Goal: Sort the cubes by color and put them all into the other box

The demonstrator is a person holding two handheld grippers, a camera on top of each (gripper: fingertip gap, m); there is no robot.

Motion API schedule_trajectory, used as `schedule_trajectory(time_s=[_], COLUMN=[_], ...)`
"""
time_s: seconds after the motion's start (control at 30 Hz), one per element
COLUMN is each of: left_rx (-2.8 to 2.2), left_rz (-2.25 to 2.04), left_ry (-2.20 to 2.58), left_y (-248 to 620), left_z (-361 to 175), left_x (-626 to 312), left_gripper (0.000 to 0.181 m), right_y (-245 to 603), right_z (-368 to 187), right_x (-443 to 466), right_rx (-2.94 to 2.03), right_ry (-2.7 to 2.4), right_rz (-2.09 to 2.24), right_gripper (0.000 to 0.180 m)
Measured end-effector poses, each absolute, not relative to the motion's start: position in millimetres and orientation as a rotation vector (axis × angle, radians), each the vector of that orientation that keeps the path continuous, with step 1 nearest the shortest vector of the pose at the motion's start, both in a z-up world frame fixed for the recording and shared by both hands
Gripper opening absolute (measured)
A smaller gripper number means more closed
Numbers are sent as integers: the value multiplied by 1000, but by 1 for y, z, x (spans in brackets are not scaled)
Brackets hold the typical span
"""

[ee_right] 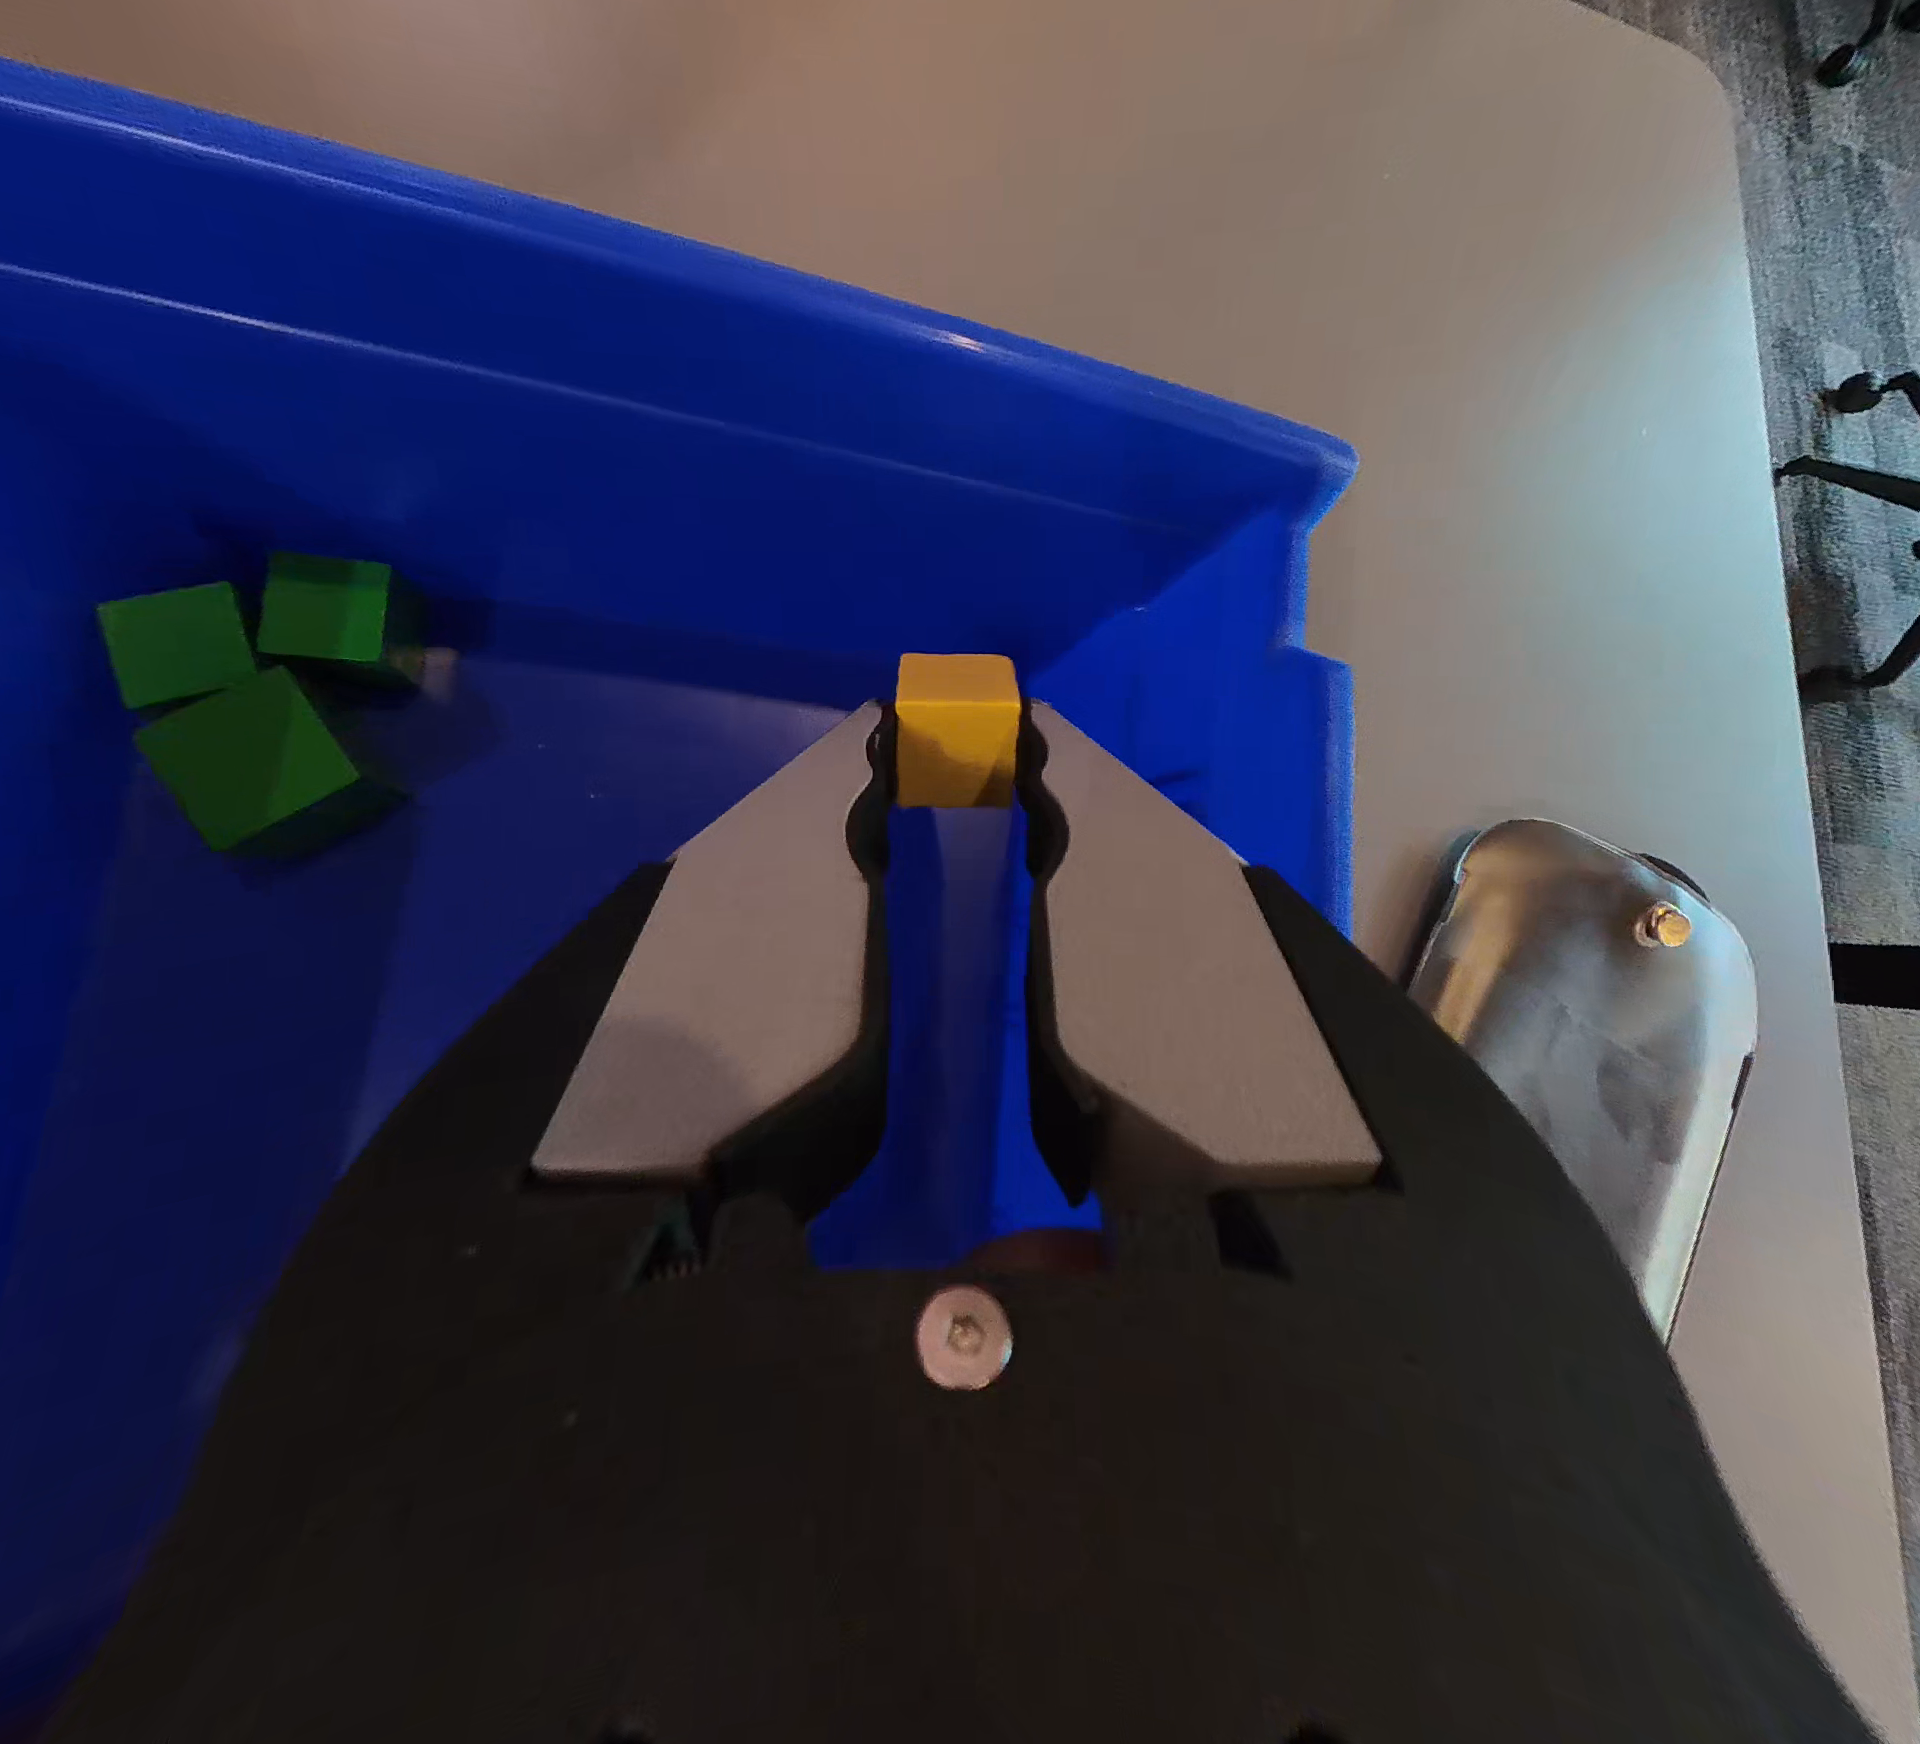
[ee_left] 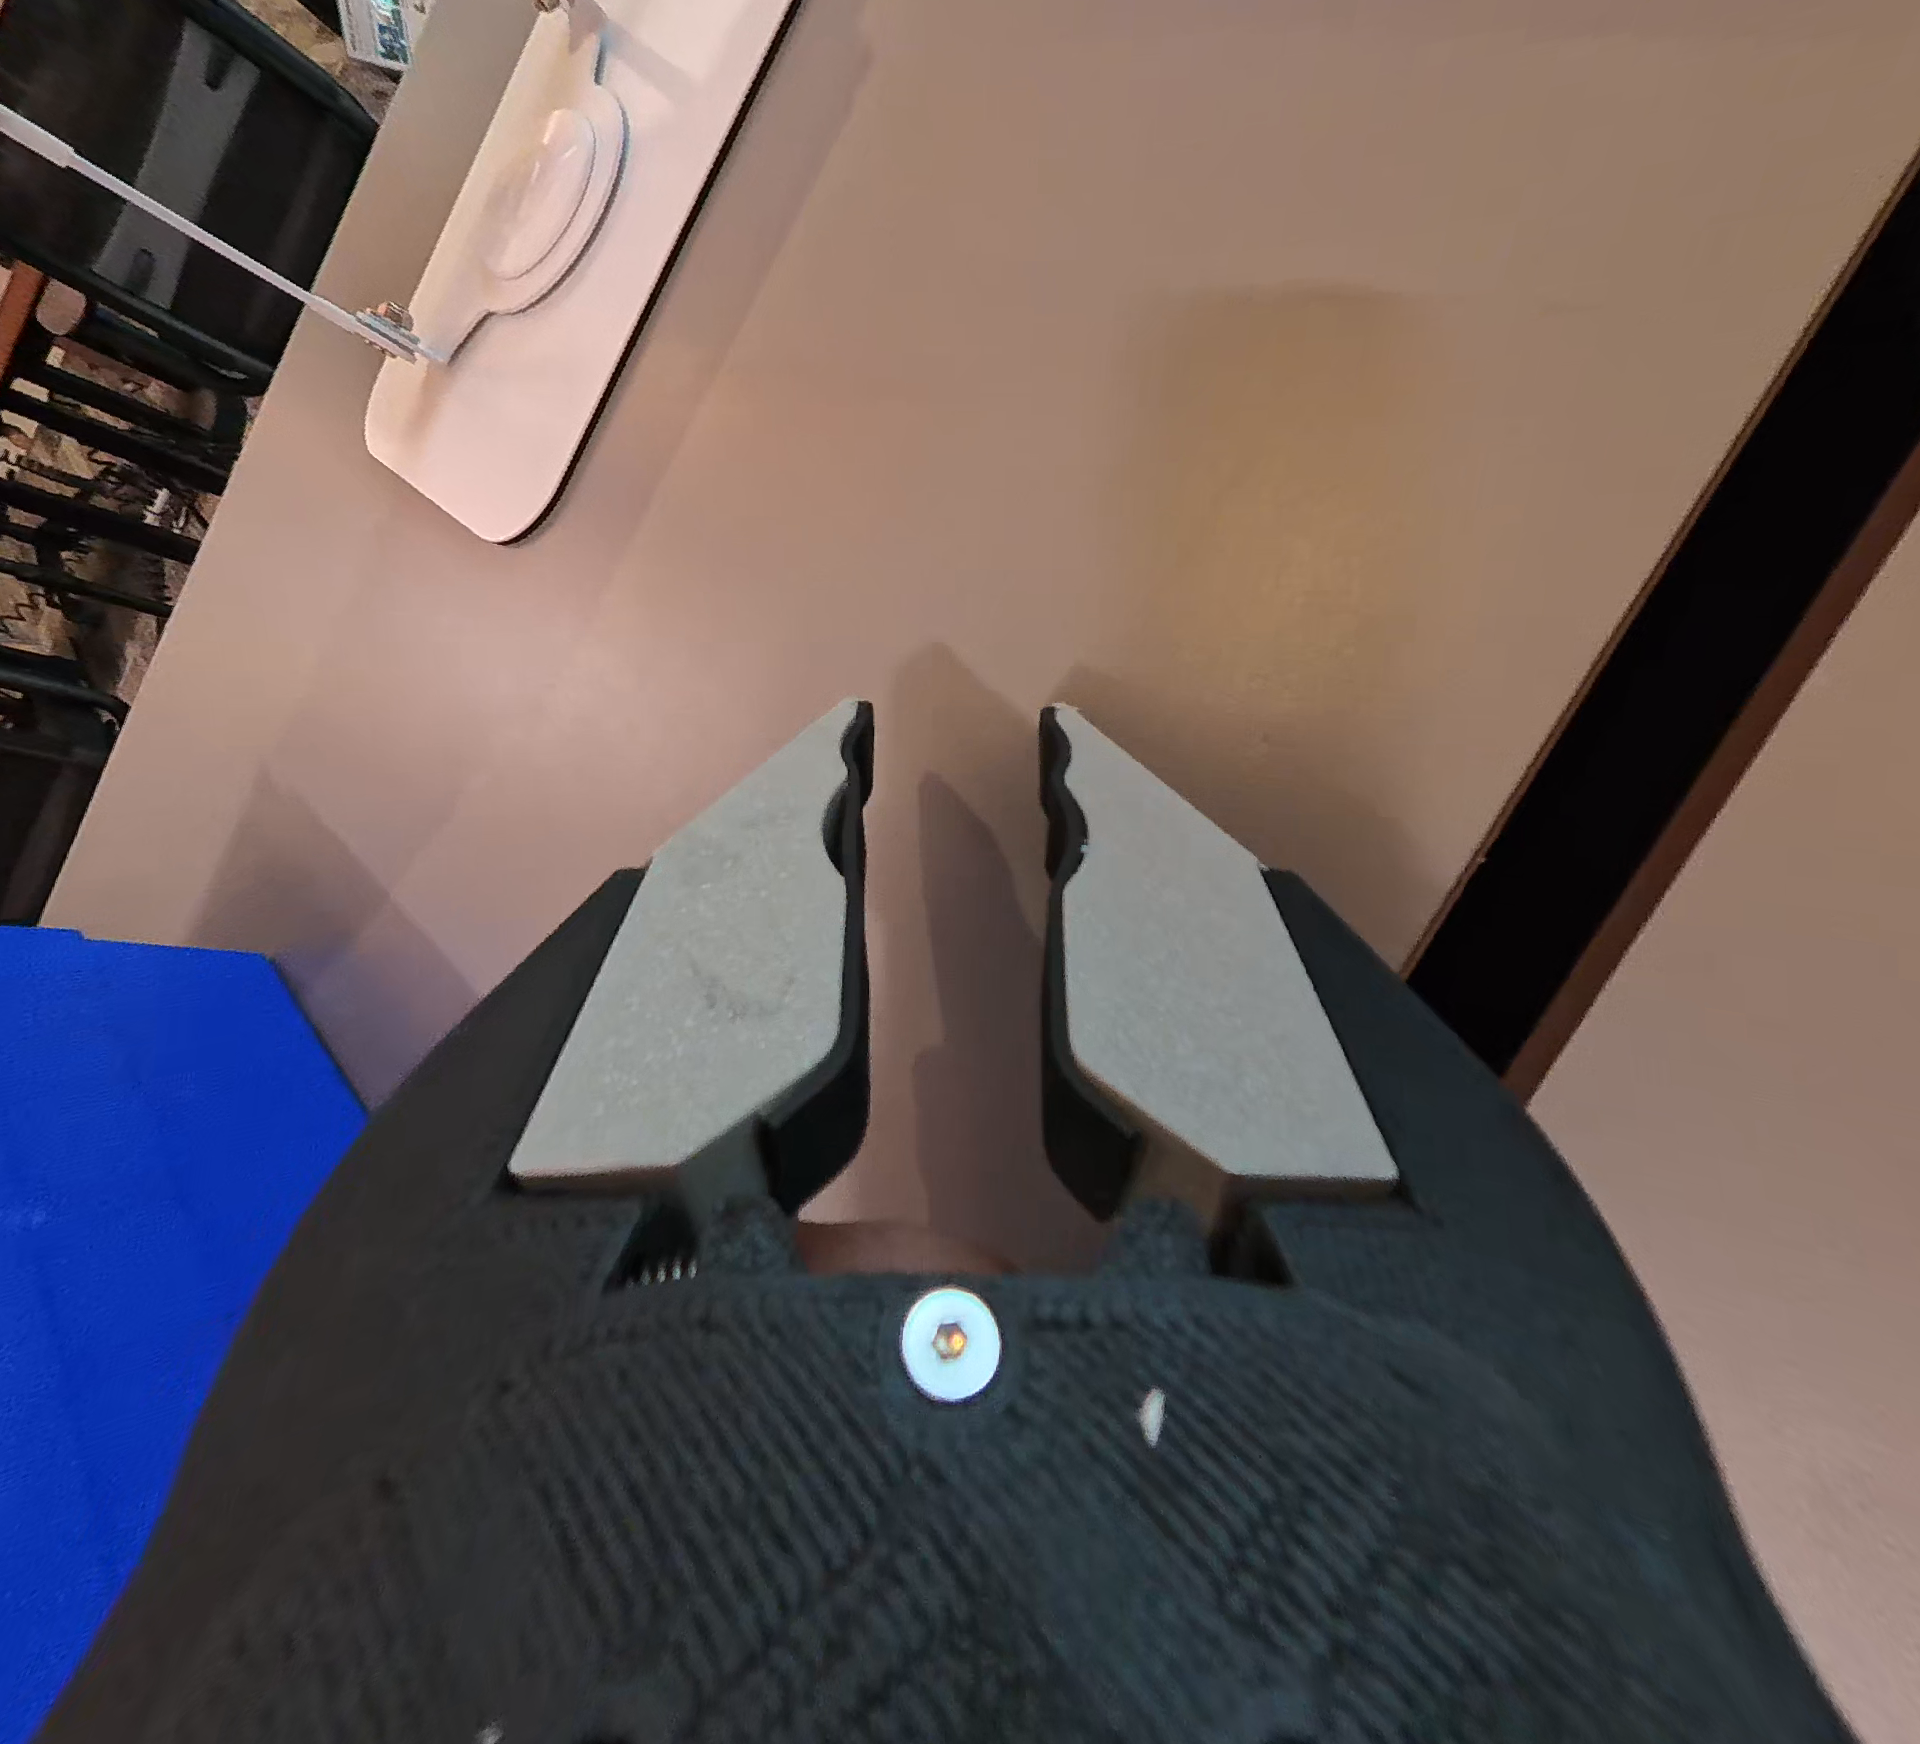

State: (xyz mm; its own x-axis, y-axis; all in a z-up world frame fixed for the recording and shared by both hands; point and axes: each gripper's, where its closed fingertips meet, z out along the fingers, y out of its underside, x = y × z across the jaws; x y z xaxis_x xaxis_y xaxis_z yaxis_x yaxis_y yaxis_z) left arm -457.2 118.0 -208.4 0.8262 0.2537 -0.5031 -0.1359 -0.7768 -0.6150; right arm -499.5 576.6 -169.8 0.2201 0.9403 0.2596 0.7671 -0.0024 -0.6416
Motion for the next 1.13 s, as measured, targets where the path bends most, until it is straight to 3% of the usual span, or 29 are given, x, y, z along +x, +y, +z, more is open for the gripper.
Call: schedule_trajectory(time_s=[0.17, 0.43, 0.6, 0.8, 0.93, 1.13], left_rx=[-2340, -2340, -2317, -2282, -2225, -1875], left_rz=[773, 780, 758, 745, 736, 684], left_ry=[-76, -76, -84, -116, -136, -211], left_y=[118, 117, 120, 119, 120, 121], left_z=[-207, -207, -203, -196, -183, -114], left_x=[-456, -456, -453, -455, -455, -451], left_gripper=[31, 31, 31, 32, 32, 36], right_y=[584, 568, 514, 356, 264, 174], right_z=[-165, -131, -44, 72, 51, -49], right_x=[-499, -496, -498, -472, -476, -524], right_rx=[-1788, -1730, -1538, -1069, -963, -1019], right_ry=[-1537, -1537, -1469, -1496, -1691, -1744], right_rz=[275, 352, 654, 1249, 1307, 1373], right_gripper=[36, 24, 23, 21, 26, 21])
